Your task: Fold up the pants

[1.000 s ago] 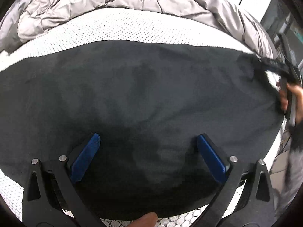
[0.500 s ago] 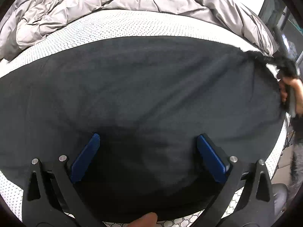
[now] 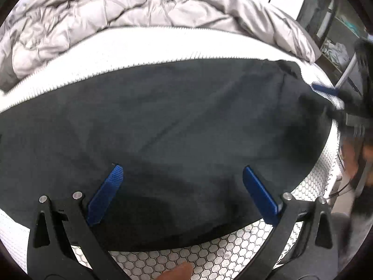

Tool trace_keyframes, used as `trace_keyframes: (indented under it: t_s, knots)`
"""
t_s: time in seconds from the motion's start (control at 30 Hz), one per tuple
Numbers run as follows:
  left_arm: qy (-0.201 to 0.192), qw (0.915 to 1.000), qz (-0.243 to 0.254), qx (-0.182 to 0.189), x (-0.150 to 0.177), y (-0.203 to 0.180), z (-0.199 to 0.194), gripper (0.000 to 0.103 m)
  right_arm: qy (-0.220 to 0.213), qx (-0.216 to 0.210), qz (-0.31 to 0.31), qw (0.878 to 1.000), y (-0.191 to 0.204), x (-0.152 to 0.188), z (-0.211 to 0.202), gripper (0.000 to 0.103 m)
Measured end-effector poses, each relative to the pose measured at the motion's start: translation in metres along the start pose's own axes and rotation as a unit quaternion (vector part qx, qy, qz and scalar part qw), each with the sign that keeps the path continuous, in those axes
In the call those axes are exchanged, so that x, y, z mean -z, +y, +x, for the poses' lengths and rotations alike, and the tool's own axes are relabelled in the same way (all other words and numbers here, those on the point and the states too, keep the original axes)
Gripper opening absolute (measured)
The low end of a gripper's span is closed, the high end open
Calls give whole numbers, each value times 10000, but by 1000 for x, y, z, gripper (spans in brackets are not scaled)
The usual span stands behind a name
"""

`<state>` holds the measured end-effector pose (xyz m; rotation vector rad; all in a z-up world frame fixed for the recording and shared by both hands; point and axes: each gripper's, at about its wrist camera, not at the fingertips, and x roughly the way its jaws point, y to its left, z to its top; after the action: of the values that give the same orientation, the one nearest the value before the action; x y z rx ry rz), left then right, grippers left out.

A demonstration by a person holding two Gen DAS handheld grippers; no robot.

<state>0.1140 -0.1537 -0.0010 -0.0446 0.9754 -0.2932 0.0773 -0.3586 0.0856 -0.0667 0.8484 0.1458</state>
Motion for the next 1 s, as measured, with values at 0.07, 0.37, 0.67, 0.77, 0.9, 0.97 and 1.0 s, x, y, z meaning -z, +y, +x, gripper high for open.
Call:
trace_keyframes:
  t_s: [0.07, 0.37, 0.67, 0.77, 0.9, 0.97, 1.0]
  knots:
    - [233, 9996, -124, -61, 3, 7, 9, 102, 301, -351, -161, 9988, 32, 9, 33, 103]
    - [327, 9978, -172, -556, 21, 39, 7, 102, 737, 1054, -637, 9896, 5, 31, 45, 103]
    - [90, 9989, -461, -25, 2, 28, -9, 102, 517, 2557, 82, 9653, -83, 54, 7, 103]
    - [50, 9998, -206, -3, -17, 2, 2, 102, 136, 2137, 44, 9768, -64, 43, -8, 103]
    - [346, 9989, -251, -169, -42, -14, 39, 102, -117, 860, 292, 9958, -41, 25, -6, 103]
    - [509, 9975, -223, -440, -49, -18, 56, 102, 105, 166, 342, 9992, -29, 17, 9, 103]
    - [538, 9970, -178, -523, -51, -19, 60, 102, 244, 11, 315, 9992, -24, 15, 18, 103]
